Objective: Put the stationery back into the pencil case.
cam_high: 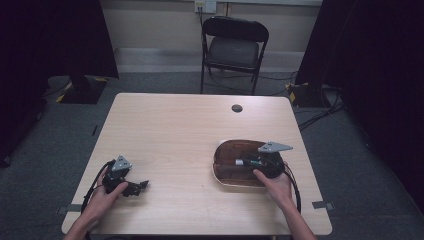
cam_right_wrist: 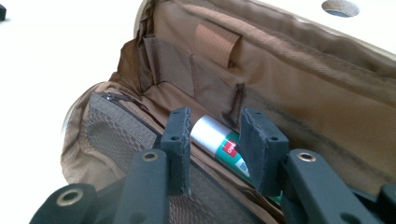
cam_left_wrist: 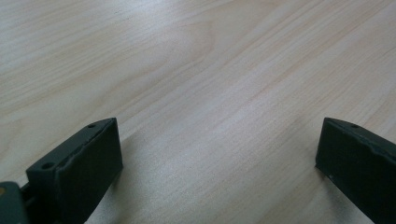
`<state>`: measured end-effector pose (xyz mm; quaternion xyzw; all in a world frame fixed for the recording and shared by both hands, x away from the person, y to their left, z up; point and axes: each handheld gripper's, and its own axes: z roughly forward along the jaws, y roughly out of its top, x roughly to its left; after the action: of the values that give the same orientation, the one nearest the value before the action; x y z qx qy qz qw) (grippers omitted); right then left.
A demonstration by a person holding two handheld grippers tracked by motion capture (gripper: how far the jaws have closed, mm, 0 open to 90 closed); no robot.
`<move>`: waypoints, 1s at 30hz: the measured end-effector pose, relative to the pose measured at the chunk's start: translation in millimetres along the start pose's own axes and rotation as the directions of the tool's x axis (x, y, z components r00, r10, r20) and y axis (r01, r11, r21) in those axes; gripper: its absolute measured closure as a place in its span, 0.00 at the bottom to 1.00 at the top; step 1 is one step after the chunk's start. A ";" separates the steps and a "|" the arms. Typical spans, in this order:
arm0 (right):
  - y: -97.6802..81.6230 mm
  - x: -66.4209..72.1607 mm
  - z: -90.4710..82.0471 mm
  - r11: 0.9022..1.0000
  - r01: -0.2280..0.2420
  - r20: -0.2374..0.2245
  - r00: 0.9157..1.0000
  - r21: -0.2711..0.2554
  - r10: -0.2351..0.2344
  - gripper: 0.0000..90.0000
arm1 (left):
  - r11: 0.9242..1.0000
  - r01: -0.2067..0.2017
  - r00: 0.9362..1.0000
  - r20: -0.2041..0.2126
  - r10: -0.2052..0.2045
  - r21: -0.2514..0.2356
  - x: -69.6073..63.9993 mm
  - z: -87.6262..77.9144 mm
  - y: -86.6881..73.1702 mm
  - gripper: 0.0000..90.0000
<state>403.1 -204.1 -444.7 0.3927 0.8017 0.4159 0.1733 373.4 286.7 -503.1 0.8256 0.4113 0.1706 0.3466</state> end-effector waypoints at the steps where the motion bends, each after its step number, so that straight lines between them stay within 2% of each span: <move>1: -0.1 -0.5 -0.9 1.000 -0.002 0.000 1.000 -0.005 0.002 0.69 | 1.000 0.000 1.000 0.000 0.000 0.000 0.0 0.0 0.0 0.00; 12: -4.2 0.2 -18.5 0.999 -0.019 0.021 1.000 -0.041 0.020 0.59 | 1.000 0.000 1.000 0.000 0.000 0.000 -0.1 0.0 0.0 0.00; 17: -12.4 1.4 -34.9 0.998 -0.034 0.042 0.998 -0.059 0.036 0.53 | 1.000 -0.002 1.000 0.000 0.002 0.001 0.0 -0.1 0.0 0.00; 19: -19.8 1.0 -46.0 0.997 -0.029 0.053 0.998 -0.070 0.033 0.47 | 1.000 -0.001 1.000 0.000 0.001 0.001 0.0 -0.1 0.0 0.00; 24: -31.7 -2.2 -57.1 0.997 -0.038 0.075 0.996 -0.069 0.043 0.42 | 1.000 -0.003 1.000 0.000 0.003 0.001 0.1 -0.1 0.0 0.00; 27: -42.8 -8.9 -68.4 0.995 -0.077 0.112 0.990 -0.067 0.085 0.37 | 1.000 0.000 1.000 0.000 0.000 0.000 0.0 0.0 0.0 0.00; 30: -48.1 -13.2 -73.7 0.993 -0.094 0.131 0.986 -0.069 0.102 0.35 | 1.000 -0.002 1.000 0.000 0.002 0.001 0.2 0.0 0.0 0.00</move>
<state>343.5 -270.1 -440.2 0.4531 0.7546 0.4213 0.2185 373.5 286.8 -503.1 0.8260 0.4107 0.1706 0.3462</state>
